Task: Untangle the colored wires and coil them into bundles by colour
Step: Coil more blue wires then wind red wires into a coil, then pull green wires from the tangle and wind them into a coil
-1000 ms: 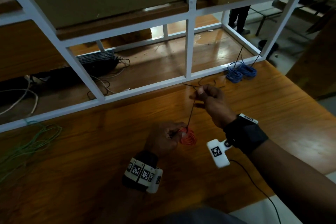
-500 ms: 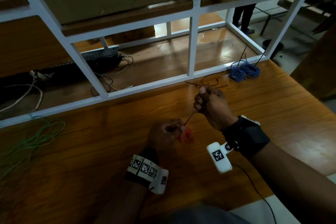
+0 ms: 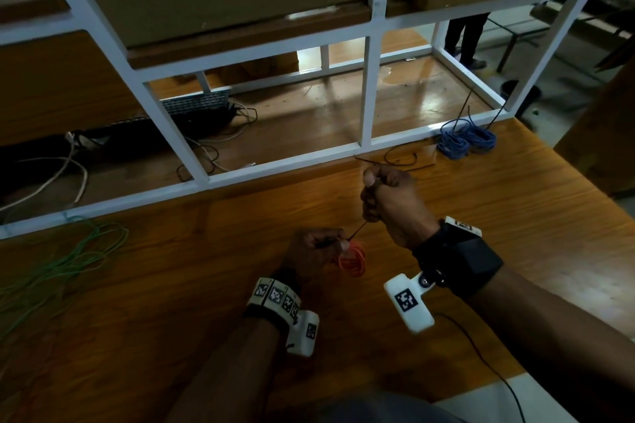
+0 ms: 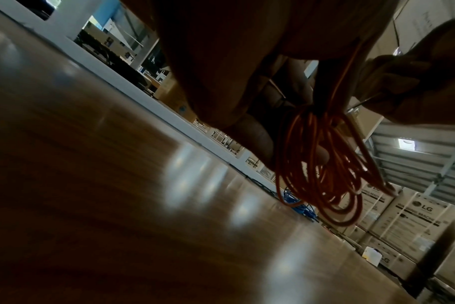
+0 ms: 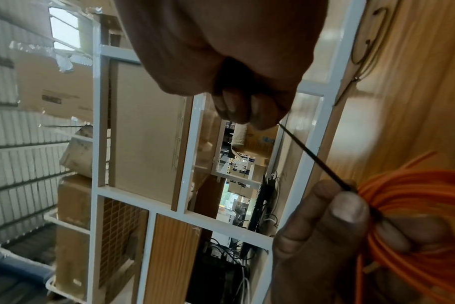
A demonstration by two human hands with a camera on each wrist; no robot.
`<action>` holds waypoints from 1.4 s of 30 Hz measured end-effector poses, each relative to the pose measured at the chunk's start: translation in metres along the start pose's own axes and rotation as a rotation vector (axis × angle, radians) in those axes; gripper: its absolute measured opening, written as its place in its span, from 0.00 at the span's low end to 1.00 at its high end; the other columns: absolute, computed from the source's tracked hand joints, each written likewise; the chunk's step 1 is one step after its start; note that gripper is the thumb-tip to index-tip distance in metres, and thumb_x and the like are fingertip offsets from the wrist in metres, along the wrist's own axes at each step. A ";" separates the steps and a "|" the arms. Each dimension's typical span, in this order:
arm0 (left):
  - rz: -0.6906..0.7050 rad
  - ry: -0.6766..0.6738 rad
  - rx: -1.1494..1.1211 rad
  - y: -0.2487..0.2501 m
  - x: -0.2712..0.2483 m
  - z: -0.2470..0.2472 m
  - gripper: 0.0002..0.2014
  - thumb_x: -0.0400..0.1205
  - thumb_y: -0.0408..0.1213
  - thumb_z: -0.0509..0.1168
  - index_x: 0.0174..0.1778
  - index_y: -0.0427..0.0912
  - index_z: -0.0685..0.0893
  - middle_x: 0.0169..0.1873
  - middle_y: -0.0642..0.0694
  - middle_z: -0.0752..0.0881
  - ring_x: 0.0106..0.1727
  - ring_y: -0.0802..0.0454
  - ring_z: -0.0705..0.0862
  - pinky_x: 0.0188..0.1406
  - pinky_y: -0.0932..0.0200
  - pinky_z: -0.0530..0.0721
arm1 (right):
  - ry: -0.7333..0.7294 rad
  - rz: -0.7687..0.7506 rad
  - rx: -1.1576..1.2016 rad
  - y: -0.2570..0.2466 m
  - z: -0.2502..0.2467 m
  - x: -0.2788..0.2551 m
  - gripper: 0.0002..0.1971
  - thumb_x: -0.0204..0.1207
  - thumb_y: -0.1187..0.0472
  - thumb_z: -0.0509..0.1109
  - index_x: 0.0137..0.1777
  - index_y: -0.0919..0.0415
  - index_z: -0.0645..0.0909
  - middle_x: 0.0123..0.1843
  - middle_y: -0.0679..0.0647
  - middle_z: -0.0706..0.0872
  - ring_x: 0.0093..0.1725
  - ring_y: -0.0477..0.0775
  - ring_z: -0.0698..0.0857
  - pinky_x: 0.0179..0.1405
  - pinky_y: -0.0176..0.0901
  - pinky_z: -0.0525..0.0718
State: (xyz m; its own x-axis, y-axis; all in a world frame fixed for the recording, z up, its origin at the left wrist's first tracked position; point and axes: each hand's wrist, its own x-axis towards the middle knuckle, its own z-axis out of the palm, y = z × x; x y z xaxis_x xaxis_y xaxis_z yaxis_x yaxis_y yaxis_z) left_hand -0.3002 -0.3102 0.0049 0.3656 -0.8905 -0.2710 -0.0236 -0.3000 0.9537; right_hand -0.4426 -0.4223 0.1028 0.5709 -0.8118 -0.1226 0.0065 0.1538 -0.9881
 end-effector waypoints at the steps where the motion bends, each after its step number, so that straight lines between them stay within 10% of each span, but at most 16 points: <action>1: -0.010 0.002 -0.003 0.000 0.001 -0.001 0.09 0.77 0.34 0.76 0.47 0.54 0.91 0.38 0.52 0.92 0.41 0.53 0.90 0.38 0.59 0.86 | -0.014 -0.007 -0.011 0.000 -0.001 0.001 0.12 0.88 0.73 0.56 0.44 0.61 0.73 0.27 0.51 0.70 0.26 0.51 0.68 0.27 0.47 0.70; 7: -0.014 0.105 -0.157 0.021 0.016 -0.003 0.07 0.76 0.35 0.76 0.49 0.45 0.92 0.47 0.41 0.93 0.48 0.42 0.92 0.41 0.48 0.91 | -0.049 -0.016 -0.105 -0.005 -0.026 0.012 0.10 0.90 0.55 0.65 0.59 0.63 0.80 0.46 0.58 0.92 0.49 0.61 0.92 0.53 0.63 0.90; 11: -0.080 0.186 -0.420 0.047 0.030 0.021 0.07 0.78 0.35 0.74 0.50 0.43 0.89 0.48 0.41 0.92 0.49 0.44 0.91 0.43 0.49 0.89 | -0.016 0.113 -0.216 0.010 -0.050 0.009 0.18 0.84 0.36 0.66 0.67 0.43 0.81 0.61 0.51 0.91 0.62 0.55 0.89 0.62 0.66 0.89; 13: -0.080 0.215 -0.514 0.056 0.038 0.034 0.10 0.77 0.36 0.74 0.54 0.43 0.87 0.48 0.41 0.92 0.50 0.44 0.91 0.46 0.49 0.89 | -0.073 0.227 -0.273 0.021 -0.057 0.000 0.14 0.83 0.35 0.67 0.63 0.38 0.82 0.61 0.49 0.90 0.60 0.56 0.89 0.62 0.64 0.88; 18: -0.033 0.118 -0.432 0.076 0.054 0.070 0.12 0.79 0.41 0.72 0.57 0.43 0.86 0.50 0.41 0.92 0.53 0.44 0.91 0.51 0.47 0.90 | 0.042 0.298 -0.030 0.029 -0.090 0.004 0.16 0.85 0.55 0.72 0.57 0.70 0.89 0.49 0.63 0.94 0.46 0.60 0.92 0.46 0.52 0.90; 22: -0.061 0.077 -0.312 0.079 0.071 0.081 0.17 0.78 0.56 0.70 0.61 0.57 0.84 0.57 0.49 0.88 0.57 0.49 0.88 0.54 0.43 0.89 | 0.280 0.252 -0.084 0.022 -0.150 0.042 0.16 0.83 0.59 0.75 0.55 0.75 0.89 0.45 0.68 0.92 0.41 0.61 0.90 0.39 0.50 0.90; 28: -0.103 0.179 -0.147 0.057 0.066 0.055 0.10 0.80 0.44 0.72 0.57 0.53 0.85 0.52 0.47 0.89 0.55 0.47 0.88 0.54 0.42 0.89 | 0.404 0.296 -0.082 0.021 -0.248 0.108 0.11 0.90 0.59 0.61 0.58 0.58 0.85 0.60 0.60 0.87 0.52 0.53 0.84 0.48 0.46 0.80; 33: -0.148 0.221 -0.143 0.039 0.061 0.035 0.13 0.81 0.43 0.70 0.61 0.52 0.83 0.54 0.47 0.88 0.54 0.48 0.88 0.51 0.49 0.90 | 0.430 0.433 -0.196 0.045 -0.274 0.132 0.26 0.62 0.36 0.86 0.53 0.49 0.84 0.45 0.54 0.87 0.40 0.52 0.86 0.43 0.47 0.87; 36: -0.133 0.209 -0.138 0.033 0.050 0.029 0.13 0.81 0.43 0.70 0.61 0.54 0.83 0.53 0.48 0.88 0.52 0.49 0.88 0.41 0.56 0.89 | 0.613 0.415 -0.236 0.066 -0.289 0.139 0.24 0.73 0.35 0.78 0.55 0.54 0.84 0.62 0.59 0.90 0.49 0.59 0.90 0.48 0.52 0.89; 39: -0.098 0.209 -0.153 0.033 0.034 0.021 0.12 0.82 0.41 0.69 0.61 0.51 0.83 0.52 0.46 0.88 0.51 0.47 0.88 0.46 0.53 0.88 | 0.777 0.374 -0.548 0.062 -0.253 0.123 0.30 0.87 0.38 0.56 0.52 0.68 0.83 0.49 0.67 0.88 0.43 0.64 0.87 0.44 0.56 0.85; 42: -0.065 0.175 -0.139 0.028 0.011 0.003 0.11 0.83 0.40 0.69 0.61 0.47 0.83 0.50 0.42 0.88 0.45 0.47 0.87 0.42 0.55 0.87 | 0.473 0.130 -0.654 0.066 -0.165 0.088 0.29 0.91 0.49 0.62 0.26 0.61 0.76 0.24 0.60 0.77 0.26 0.59 0.77 0.36 0.51 0.72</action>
State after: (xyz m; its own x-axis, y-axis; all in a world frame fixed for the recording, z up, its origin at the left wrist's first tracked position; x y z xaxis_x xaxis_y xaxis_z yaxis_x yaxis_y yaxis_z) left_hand -0.2998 -0.3300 0.0281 0.5181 -0.7944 -0.3170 0.1292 -0.2937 0.9471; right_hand -0.5274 -0.5771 0.0115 0.1262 -0.9845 -0.1218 -0.6002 0.0220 -0.7996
